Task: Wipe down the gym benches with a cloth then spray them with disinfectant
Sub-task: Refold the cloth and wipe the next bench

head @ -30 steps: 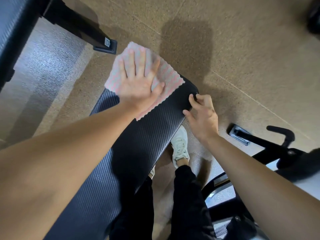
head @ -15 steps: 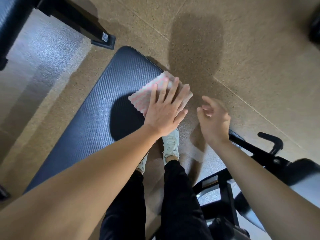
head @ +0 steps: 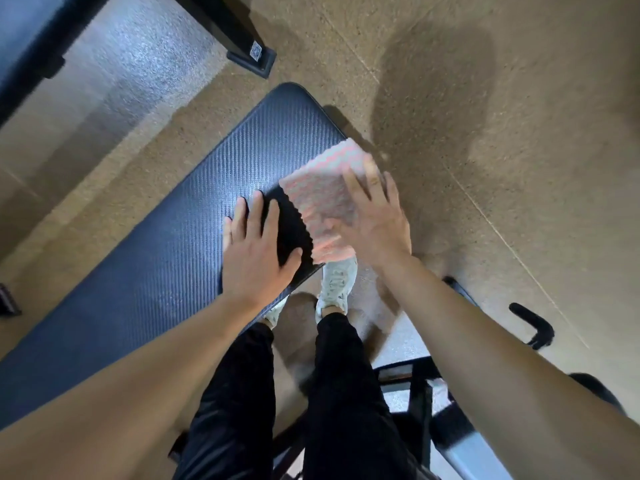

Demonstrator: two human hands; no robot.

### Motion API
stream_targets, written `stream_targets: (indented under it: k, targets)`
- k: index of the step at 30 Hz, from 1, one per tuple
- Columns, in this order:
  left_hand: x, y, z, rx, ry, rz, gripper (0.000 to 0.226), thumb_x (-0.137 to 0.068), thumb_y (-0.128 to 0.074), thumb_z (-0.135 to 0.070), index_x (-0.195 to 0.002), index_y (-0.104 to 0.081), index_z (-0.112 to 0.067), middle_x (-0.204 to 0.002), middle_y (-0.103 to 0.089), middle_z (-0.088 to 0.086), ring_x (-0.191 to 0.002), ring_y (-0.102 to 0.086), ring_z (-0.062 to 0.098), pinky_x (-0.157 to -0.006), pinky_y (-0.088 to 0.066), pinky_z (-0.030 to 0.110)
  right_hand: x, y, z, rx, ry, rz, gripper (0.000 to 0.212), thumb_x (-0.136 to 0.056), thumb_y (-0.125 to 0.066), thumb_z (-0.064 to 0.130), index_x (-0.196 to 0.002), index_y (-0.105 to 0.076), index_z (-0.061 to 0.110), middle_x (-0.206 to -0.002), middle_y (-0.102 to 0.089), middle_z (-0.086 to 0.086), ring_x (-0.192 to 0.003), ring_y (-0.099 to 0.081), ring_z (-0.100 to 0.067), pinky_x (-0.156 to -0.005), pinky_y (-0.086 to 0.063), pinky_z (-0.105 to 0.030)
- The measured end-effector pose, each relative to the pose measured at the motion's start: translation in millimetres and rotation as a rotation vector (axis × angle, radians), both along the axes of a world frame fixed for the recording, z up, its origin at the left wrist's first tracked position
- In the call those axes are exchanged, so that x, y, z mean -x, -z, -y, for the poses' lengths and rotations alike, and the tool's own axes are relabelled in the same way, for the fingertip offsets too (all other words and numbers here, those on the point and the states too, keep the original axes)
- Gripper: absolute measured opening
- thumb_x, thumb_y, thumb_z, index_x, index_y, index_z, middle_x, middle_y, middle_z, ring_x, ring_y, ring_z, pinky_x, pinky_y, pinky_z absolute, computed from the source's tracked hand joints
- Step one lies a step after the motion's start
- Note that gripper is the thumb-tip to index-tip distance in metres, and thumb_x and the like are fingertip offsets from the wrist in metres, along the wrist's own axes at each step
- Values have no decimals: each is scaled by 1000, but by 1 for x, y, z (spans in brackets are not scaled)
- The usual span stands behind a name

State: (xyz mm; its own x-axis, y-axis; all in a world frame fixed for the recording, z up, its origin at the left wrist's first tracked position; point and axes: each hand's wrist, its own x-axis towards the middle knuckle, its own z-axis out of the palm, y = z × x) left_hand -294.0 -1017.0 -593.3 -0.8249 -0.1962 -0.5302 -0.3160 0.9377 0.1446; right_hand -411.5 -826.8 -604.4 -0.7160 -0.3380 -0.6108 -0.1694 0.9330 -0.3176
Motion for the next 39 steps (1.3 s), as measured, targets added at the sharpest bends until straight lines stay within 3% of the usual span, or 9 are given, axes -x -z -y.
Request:
stream_targets:
  k: [2, 4, 7, 11, 15, 19, 27, 32, 39]
  targets:
    - [6, -2, -6, 4, 4, 38, 97, -88, -62, -63, -159, -27, -7, -169, -17, 20, -156, -11, 45, -122, -22, 67, 11, -2, -9, 81, 73, 46, 82, -93, -58, 61, -158, -10, 49, -169, -3, 14, -148, -28, -29, -109, -42, -49]
    - [11, -5, -9, 20, 4, 53, 100, -86, -64, -66, -158, -27, -7, -168, -17, 20, -155, -11, 46, -121, -22, 67, 28, -6, -18, 136, 192, 89, 73, -93, -63, 53, -155, -24, 50, -162, -36, 10, -136, -49, -27, -104, -45, -44]
    - [15, -8, -9, 27, 2, 51, 100, -86, -65, -66, -157, -28, -7, -168, -17, 20, -155, -12, 46, -121, -24, 67, 51, -12, -32, 169, 346, 149, 37, -93, -69, 42, -128, -67, 30, -114, -74, -4, -109, -67, -28, -84, -48, -31]
    - [19, -14, -12, 31, 2, 88, 100, -88, -63, -65, -158, -25, -6, -169, -14, 21, -156, -9, 47, -122, -24, 66, 73, -16, -54, 170, 724, 352, 9, -94, -70, 19, -87, -75, 23, -98, -75, -9, -96, -73, -30, -66, -62, -40]
    - [23, -18, -13, 15, -16, 114, 103, -89, -64, -64, -160, -18, -6, -170, -8, 21, -157, -5, 46, -123, -23, 64, 99, -39, -68, 146, 942, 478, 12, -101, -62, 18, -111, -68, 15, -109, -72, -9, -87, -72, -23, -56, -62, -35]
    - [23, -20, -14, 2, -37, 113, 105, -88, -66, -63, -161, -16, -7, -171, -5, 19, -157, -3, 46, -123, -22, 63, 118, -57, -65, 234, 891, 461, 20, -101, -62, 34, -112, -69, 19, -103, -73, -4, -90, -71, -16, -78, -64, -38]
    - [16, -13, -14, 16, -43, 51, 105, -86, -66, -65, -161, -19, -8, -171, -10, 17, -157, -6, 44, -123, -22, 63, 109, -58, -9, 161, 612, 849, 32, -100, -52, 39, -123, -67, 21, -119, -73, -4, -112, -69, -22, -91, -58, -47]
    - [8, -9, -12, 13, -46, -21, 107, -79, -75, -62, -158, -27, -7, -168, -21, 20, -155, -16, 46, -120, -26, 65, 126, -58, 12, 114, 558, 815, 63, -98, -39, 68, -126, -68, 21, -117, -75, -5, -108, -72, -22, -94, -57, -47]
    - [-3, -1, -8, -23, -71, -122, 106, -73, -84, -52, -156, -35, -8, -167, -27, 18, -155, -21, 44, -121, -26, 63, 145, -67, 62, 75, 412, 775, 53, -98, -39, 68, -126, -66, 32, -122, -71, 2, -111, -68, -19, -89, -59, -40]
